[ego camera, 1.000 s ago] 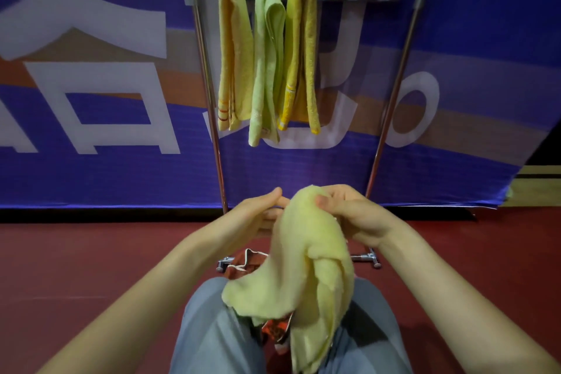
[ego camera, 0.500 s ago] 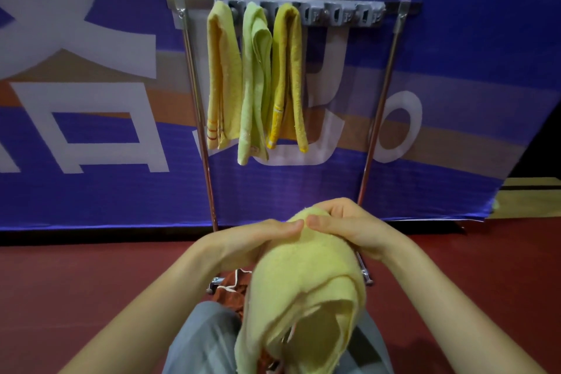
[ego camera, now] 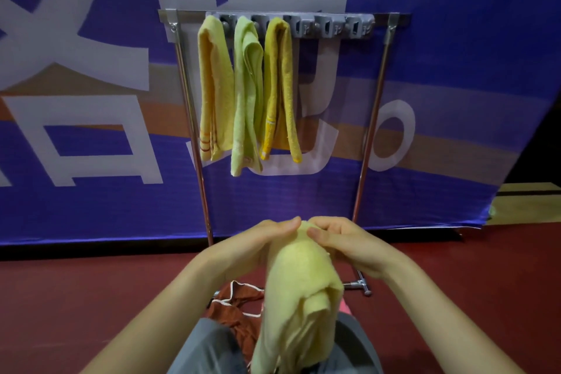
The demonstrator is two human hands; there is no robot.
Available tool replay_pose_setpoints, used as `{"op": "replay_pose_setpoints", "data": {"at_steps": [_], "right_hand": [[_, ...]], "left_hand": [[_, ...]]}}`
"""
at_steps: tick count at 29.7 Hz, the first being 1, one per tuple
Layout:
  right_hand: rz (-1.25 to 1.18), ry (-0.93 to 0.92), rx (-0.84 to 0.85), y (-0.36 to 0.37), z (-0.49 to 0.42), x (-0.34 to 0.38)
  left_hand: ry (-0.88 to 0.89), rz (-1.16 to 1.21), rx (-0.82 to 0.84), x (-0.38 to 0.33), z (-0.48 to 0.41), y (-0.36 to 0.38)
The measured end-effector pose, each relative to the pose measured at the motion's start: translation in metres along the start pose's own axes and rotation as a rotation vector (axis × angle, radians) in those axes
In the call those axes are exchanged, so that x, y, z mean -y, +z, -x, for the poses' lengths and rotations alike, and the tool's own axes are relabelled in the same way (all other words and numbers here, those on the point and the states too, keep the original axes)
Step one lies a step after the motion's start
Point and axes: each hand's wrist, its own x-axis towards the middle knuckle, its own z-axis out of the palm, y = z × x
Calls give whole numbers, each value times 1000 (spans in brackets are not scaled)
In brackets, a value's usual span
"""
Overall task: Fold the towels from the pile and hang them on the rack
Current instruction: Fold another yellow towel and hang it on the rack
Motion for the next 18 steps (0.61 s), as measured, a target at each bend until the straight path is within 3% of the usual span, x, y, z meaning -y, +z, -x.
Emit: {"op": "replay_pose_setpoints", "data": {"at_steps": [3,9,18], "right_hand": [[11,11,-43,-7,-2,1],[-101,66,-89,-23,-6,21],[-267,-125,-225,-51,-47,90]], "left_hand": [[91,-13,43,-6,-1,-6],[104,-18,8,-29,-17,-5],[174,-41,-54,-110,-47,-31]]}}
